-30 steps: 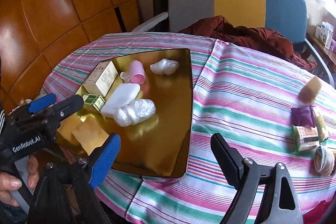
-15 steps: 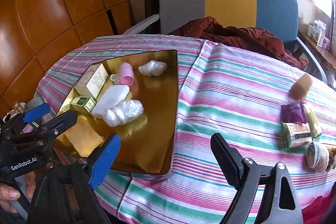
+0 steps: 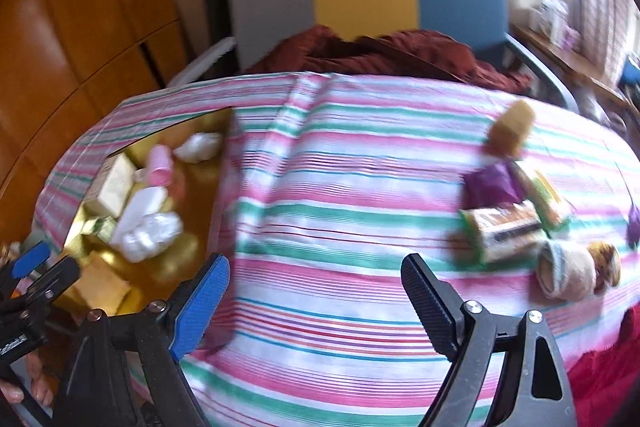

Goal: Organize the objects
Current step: 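Withdraw both tools from the tray toward the yellow sponge and packets, then grasp the yellow sponge with the right tool while the left tool approaches the purple packet, then grasp the purple packet with the left tool while the right tool holds the sponge, then carry the purple packet and sponge into the gold tray and release both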

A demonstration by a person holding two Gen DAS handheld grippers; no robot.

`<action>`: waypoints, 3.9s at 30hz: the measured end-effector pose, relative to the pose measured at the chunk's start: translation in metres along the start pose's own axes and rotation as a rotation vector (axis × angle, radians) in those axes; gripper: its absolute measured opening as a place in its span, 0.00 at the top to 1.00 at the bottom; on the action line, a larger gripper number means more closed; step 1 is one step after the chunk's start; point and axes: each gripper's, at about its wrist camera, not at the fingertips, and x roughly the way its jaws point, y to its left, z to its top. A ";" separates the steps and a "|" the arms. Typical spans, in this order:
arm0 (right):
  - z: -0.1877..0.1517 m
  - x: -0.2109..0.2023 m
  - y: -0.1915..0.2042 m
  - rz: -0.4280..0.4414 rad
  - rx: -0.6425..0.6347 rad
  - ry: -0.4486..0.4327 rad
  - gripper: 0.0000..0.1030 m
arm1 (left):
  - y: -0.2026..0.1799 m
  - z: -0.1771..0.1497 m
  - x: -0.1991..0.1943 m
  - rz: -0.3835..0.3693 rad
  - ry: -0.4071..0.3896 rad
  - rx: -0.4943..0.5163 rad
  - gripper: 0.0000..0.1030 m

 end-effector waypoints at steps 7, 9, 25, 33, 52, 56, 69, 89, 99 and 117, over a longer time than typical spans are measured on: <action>0.007 -0.003 -0.061 -0.075 0.123 0.013 0.13 | -0.014 0.001 0.008 -0.027 0.020 0.034 0.08; 0.014 -0.006 -0.080 -0.087 0.154 0.006 0.13 | -0.020 0.002 0.010 -0.041 0.025 0.045 0.08; 0.100 0.046 -0.214 -0.179 0.447 -0.004 0.13 | -0.059 0.023 0.036 -0.165 0.068 0.086 0.08; 0.138 0.120 -0.250 -0.221 0.572 0.065 0.13 | -0.057 0.035 0.057 -0.182 0.083 0.056 0.08; 0.122 0.029 -0.209 -0.112 0.253 -0.072 0.45 | -0.103 0.056 0.067 -0.249 0.114 0.133 0.08; 0.104 0.004 -0.218 -0.089 0.301 -0.146 0.45 | -0.139 0.068 0.072 -0.307 0.131 0.170 0.08; 0.088 -0.016 -0.246 0.032 0.416 -0.212 0.45 | -0.288 0.076 0.127 -0.401 0.143 0.578 0.12; 0.089 -0.017 -0.252 0.102 0.445 -0.200 0.44 | -0.354 0.076 0.222 -0.506 0.305 0.628 0.50; 0.090 -0.003 -0.239 0.081 0.369 -0.149 0.44 | -0.308 0.067 0.198 -0.475 0.315 0.459 0.50; 0.082 0.031 -0.171 0.050 0.066 -0.031 0.44 | -0.183 0.059 0.096 -0.371 0.182 0.234 0.50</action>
